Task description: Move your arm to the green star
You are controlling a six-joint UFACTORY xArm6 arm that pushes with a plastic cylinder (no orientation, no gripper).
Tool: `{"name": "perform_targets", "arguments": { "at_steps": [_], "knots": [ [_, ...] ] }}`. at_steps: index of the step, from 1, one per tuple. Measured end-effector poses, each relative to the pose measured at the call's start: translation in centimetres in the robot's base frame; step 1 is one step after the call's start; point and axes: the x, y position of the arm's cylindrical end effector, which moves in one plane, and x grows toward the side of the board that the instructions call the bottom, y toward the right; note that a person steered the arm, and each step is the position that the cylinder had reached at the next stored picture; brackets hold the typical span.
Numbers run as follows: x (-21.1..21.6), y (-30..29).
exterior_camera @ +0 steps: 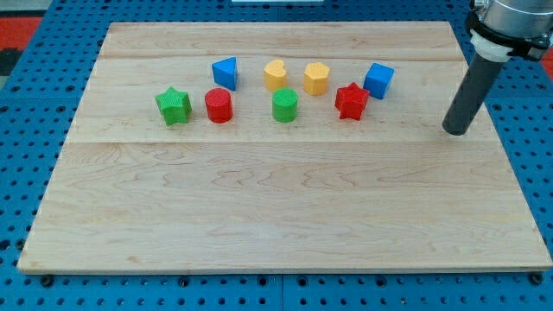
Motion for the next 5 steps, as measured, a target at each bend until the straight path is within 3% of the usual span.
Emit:
{"name": "perform_targets", "arguments": {
  "at_steps": [5],
  "knots": [
    [0.49, -0.08]
  ]
}}
